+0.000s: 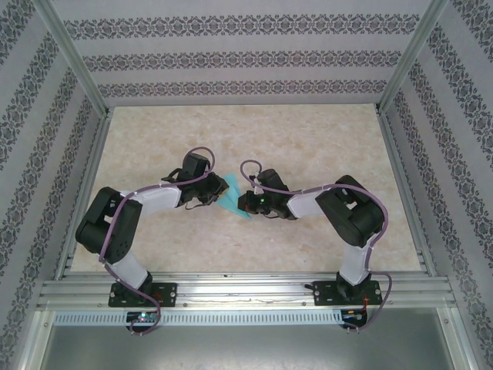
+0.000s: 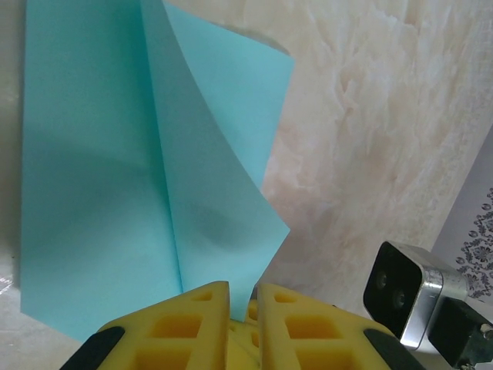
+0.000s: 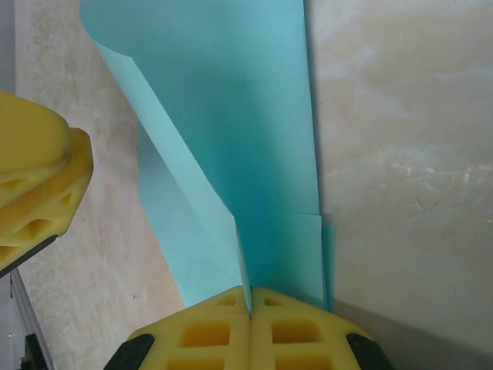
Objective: Fold a paper plane with a square sheet of paper (pick it up from the middle)
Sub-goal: Fourth fold the wing at the center of the table.
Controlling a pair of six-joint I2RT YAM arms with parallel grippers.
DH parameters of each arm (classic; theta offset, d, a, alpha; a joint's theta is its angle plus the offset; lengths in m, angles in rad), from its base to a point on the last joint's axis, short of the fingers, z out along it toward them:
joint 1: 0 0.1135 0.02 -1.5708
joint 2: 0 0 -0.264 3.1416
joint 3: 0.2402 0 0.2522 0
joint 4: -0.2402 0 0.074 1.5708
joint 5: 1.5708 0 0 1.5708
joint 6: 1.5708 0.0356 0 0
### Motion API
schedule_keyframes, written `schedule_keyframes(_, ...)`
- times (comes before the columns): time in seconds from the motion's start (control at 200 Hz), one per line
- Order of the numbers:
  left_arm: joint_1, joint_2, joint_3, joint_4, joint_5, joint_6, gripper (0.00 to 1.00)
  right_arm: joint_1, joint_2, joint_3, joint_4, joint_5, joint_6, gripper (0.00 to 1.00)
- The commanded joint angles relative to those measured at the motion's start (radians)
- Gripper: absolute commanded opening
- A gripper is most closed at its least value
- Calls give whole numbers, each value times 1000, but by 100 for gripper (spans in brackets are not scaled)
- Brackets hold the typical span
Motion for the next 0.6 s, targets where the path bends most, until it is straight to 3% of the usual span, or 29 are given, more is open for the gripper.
schedule_keyframes(0.0, -4, 14, 5, 30, 7, 1, 18, 6, 33, -10, -89, 32, 23, 2)
schedule_keyframes(0.255, -7, 35, 13, 59, 29, -6, 18, -28, 17, -67, 1, 1, 103, 3)
schedule_keyframes(0.38, -9, 46, 21, 68, 31, -4, 16, -36, 32, -113, 140, -3, 213, 3)
schedule_keyframes(0.595, -10, 72, -1, 76, 10, -26, 10, -36, 26, -119, 135, 10, 214, 4)
